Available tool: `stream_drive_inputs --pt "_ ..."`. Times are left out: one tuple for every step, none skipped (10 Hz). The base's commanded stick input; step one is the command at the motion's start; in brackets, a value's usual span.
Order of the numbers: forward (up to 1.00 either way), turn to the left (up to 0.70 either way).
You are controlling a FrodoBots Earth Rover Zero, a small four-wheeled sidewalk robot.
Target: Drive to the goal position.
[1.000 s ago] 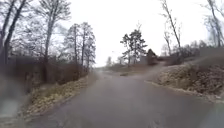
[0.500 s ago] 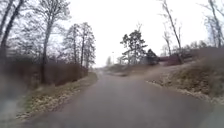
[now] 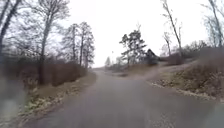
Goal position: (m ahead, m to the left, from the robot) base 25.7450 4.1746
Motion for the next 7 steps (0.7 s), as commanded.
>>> stream_drive_inputs --pt "0.70 0.00" --pt "0.70 0.00" --pt "0.70 0.00" --pt "0.70 0.00" --pt "0.70 0.00" --pt "0.70 0.00" --pt "0.70 0.00"
